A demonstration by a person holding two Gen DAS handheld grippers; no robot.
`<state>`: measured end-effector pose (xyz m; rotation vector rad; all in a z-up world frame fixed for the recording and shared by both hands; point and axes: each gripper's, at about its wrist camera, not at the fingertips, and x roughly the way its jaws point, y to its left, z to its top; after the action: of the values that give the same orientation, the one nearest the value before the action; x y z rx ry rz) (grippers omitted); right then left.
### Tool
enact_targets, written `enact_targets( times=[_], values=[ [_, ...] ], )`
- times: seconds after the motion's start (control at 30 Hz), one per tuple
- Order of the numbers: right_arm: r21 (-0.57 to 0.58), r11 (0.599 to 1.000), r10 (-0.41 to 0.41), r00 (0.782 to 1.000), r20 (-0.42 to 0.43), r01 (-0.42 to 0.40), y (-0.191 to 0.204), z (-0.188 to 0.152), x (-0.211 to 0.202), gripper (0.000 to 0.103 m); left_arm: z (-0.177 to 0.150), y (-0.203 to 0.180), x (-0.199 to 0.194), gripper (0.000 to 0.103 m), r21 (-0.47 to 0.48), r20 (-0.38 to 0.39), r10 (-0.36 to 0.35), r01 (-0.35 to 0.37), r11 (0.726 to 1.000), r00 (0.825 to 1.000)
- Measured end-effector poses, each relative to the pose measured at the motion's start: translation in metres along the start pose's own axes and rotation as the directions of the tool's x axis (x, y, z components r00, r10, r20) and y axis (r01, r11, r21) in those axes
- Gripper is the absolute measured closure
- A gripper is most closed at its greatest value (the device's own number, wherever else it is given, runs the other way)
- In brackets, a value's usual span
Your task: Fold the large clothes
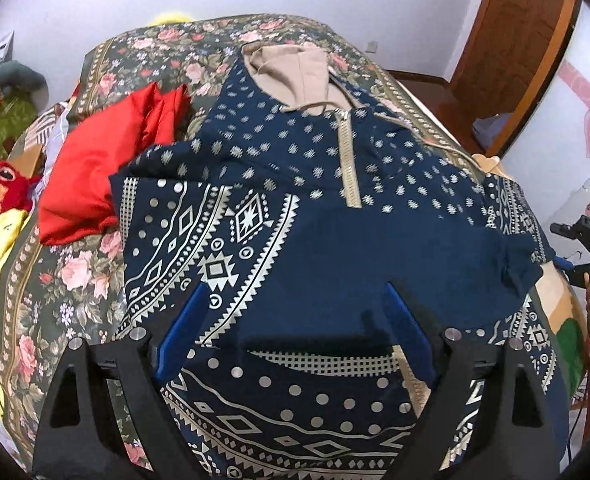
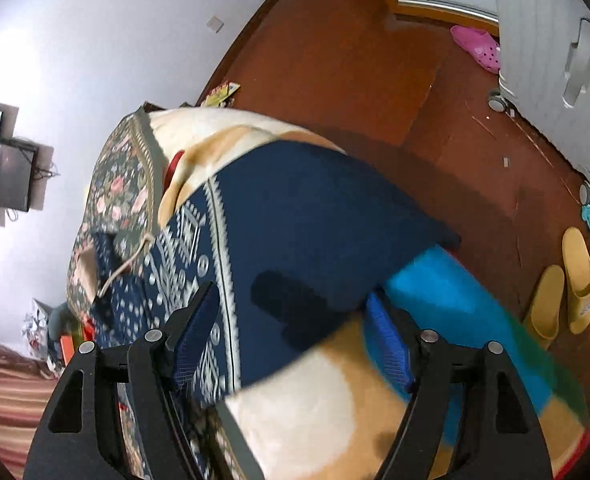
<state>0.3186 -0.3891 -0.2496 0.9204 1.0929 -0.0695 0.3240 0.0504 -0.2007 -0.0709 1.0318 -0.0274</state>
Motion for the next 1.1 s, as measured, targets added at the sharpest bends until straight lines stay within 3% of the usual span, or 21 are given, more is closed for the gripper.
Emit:
enact_targets(
  times=[0.2,0.27,0.33,0.4,0.53,0.63,0.7,0.8,0.97,1.1],
  values=[
    [0.006,0.996,-0.090,0.994,0.059,0.089,0.005,0.019,0.019,0.037,-0.004,0.010,0.006,0.015,-0.039,-0.020,0.009,-0.010,0.999,1.000],
    [0.004,0.988,-0.152,0.983,0.103,0.153,0.009,0.025,0.021,0.052,-0.006,0.011,0.006,0.015,-0.035,-0.022,0.022,-0.023,0.999,0.999],
    [-0.007,0.981,-0.194,0.973,0.129,0.196,0.010,0.029,0.020,0.083,-0.007,0.011,0.004,0.015,-0.031,-0.022,0.029,-0.030,0.999,0.999],
    [-0.035,0.977,-0.204,0.969,0.141,0.211,0.016,0.031,0.015,0.093,-0.010,0.011,0.001,0.015,-0.022,-0.017,0.036,-0.036,0.999,0.999],
    [-0.099,0.971,-0.186,0.947,0.262,0.218,0.037,0.026,-0.018,0.095,-0.014,0.010,-0.007,0.015,0.008,0.002,0.057,-0.057,0.998,0.998],
    [-0.153,0.965,-0.144,0.916,0.375,0.214,0.060,0.018,-0.054,0.096,-0.017,0.010,-0.012,0.015,0.013,0.009,0.059,-0.060,0.998,0.998],
    [-0.209,0.952,-0.107,0.884,0.455,0.222,0.082,0.008,-0.078,0.096,-0.018,0.011,-0.015,0.015,0.007,0.013,0.054,-0.054,0.999,0.998],
    [-0.345,0.911,-0.013,0.852,0.523,0.226,0.123,-0.015,-0.108,0.096,-0.020,0.013,-0.020,0.015,-0.004,0.022,0.041,-0.041,0.999,0.999],
    [-0.532,0.828,0.129,0.863,0.488,0.178,0.181,-0.045,-0.120,0.096,-0.024,0.015,-0.027,0.015,-0.012,0.036,0.032,-0.031,0.999,0.999],
    [-0.613,0.788,0.223,0.900,0.375,0.061,0.212,-0.066,-0.115,0.096,-0.028,0.021,-0.036,0.015,-0.028,0.050,0.024,-0.023,0.999,0.998]
  ],
)
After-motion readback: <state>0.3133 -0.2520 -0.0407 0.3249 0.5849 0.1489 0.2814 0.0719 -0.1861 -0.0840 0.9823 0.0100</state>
